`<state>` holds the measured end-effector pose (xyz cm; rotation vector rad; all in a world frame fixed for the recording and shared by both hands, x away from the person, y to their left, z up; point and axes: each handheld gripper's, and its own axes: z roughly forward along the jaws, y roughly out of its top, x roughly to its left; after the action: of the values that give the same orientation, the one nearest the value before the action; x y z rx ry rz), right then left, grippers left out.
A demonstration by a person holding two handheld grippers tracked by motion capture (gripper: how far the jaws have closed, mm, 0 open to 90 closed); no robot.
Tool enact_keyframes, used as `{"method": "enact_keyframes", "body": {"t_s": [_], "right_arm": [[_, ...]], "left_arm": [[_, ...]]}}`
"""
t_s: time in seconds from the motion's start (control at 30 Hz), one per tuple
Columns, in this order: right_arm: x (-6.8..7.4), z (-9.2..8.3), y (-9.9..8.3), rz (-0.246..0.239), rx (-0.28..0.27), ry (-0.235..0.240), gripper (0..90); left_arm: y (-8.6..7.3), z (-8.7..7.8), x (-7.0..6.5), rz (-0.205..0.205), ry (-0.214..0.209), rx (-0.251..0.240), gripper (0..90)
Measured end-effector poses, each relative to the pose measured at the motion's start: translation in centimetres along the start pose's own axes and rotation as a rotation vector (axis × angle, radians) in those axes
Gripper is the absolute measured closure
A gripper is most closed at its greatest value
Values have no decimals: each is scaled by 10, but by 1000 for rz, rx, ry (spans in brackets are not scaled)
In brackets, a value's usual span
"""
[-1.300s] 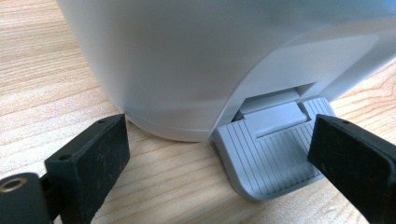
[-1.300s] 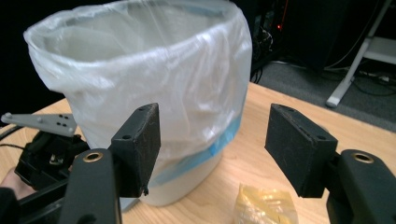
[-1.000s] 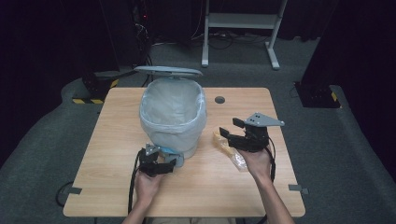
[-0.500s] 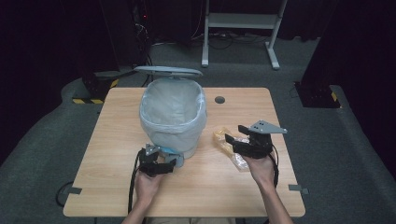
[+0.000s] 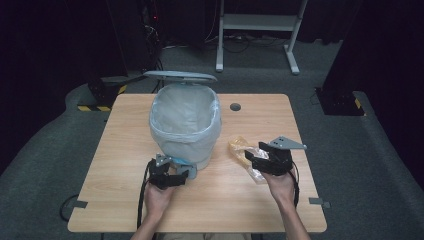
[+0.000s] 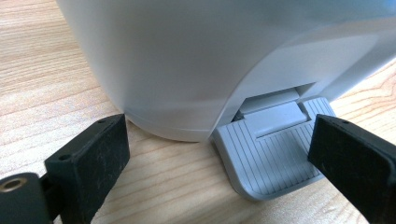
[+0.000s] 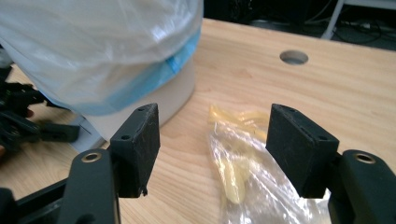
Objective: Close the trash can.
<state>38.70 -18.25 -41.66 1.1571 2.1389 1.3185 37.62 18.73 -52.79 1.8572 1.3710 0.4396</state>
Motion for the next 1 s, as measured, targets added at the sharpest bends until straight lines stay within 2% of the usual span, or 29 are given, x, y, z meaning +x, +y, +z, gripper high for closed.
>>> {"method": "enact_keyframes", "body": {"t_s": [0.47,0.83,1.0], "right_arm": [[-14,19,-31,49,70,-30,320],[-27,34,-46,83,114,-54,302],[-26,43,-52,69,136,-63,299]], "left_arm": [[0,0,0,1,0,0,55],[0,0,0,0,0,0,56],[0,0,0,0,0,0,56]]}}
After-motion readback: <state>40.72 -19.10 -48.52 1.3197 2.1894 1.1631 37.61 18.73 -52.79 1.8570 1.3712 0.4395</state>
